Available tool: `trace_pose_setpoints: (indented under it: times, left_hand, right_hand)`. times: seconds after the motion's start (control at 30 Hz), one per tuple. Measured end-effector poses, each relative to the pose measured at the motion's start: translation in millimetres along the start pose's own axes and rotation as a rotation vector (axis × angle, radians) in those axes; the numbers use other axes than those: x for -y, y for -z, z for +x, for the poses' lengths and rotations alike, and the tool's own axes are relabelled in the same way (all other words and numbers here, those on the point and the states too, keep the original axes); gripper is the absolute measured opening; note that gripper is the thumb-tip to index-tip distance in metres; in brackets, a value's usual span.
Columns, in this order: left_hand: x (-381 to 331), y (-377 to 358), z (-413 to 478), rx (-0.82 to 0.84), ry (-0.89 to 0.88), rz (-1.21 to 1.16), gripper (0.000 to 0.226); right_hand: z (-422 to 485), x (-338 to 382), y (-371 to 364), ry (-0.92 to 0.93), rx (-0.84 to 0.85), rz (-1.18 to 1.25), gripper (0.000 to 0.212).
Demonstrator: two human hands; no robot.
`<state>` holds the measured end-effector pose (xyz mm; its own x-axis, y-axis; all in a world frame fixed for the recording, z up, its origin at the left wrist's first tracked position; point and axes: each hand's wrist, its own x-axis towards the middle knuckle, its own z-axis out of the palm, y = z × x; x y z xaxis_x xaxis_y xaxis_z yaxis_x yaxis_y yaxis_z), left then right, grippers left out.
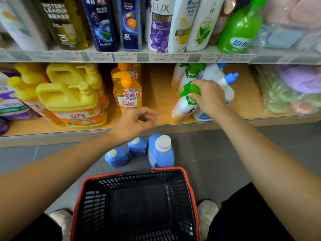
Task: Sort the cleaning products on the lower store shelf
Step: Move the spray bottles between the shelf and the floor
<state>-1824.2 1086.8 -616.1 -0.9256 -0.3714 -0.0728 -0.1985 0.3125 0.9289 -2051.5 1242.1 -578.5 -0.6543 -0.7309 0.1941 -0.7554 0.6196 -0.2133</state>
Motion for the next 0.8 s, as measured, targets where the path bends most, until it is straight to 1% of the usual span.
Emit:
trace_pose_setpoints:
  times: [0.1,0.2,0.27,0.33,0.37,0.47,0.5,0.53,0.6,0.7,0.73,0.77,0.8]
  left_hand:
    - [-2.0,9.9,-1.8,-0.031,-0.007,0.094,0.047]
    - [-2.5,13.1,-3.2,-0.017,-0.015,0.184,0.067]
    - [-3.1,13.0,-7.7,0.019,-0.004,0.270,0.085]
    - [-6.1,12.9,-16.4,0.099,0.019,0.295,0.099]
    - [-8.2,12.9,-21.6,0.135,0.022,0.279,0.098]
    - [-13.9,12.5,-38.2,0.170,0.018,0.171,0.077]
    - [-15.5,11.4,-44.6,0.161,0.025,0.102,0.071]
    - [-16.0,10.3,-51.2,0.148,0.038,0.023,0.068]
    - [-14.2,5.8,-64.5,0.121,0.067,-0.116,0.067]
    - [-14.3,-2.2,-83.1,0.099,0.090,-0.279,0.064]
    - [-15.5,-4.1,-88.7,0.094,0.099,-0.325,0.060]
    - [-17.1,-5.8,-94.2,0.091,0.107,-0.364,0.059]
    - [-18.6,-7.2,-99.7,0.087,0.114,-0.397,0.059]
  right_hand:
    - [-8.2,5.5,16.2,-0.049,0.041,0.343,0.031]
    - [-15.8,18.6,30.4,-0.047,0.106,0.654,0.020]
    - [-20.6,27.5,37.4,-0.053,0.168,0.823,0.014]
    - [-25.0,34.5,42.4,-0.088,0.198,0.961,0.013]
    - [-27.5,37.7,44.3,-0.106,0.207,1.018,0.012]
    - [-37.7,46.7,48.3,-0.154,0.206,1.158,0.013]
    - [-42.3,49.1,49.6,-0.186,0.203,1.217,0.018]
    - [-47.5,50.9,50.9,-0.222,0.204,1.288,0.027]
    - [-59.6,53.8,52.6,-0.275,0.235,1.442,0.043]
    - [-83.1,65.8,44.9,-0.333,0.255,1.662,0.048]
    - [-92.3,72.0,40.2,-0.345,0.269,1.702,0.046]
    - [-101.5,79.1,35.4,-0.348,0.290,1.715,0.039]
    - [-110.3,85.1,30.5,-0.340,0.308,1.706,0.028]
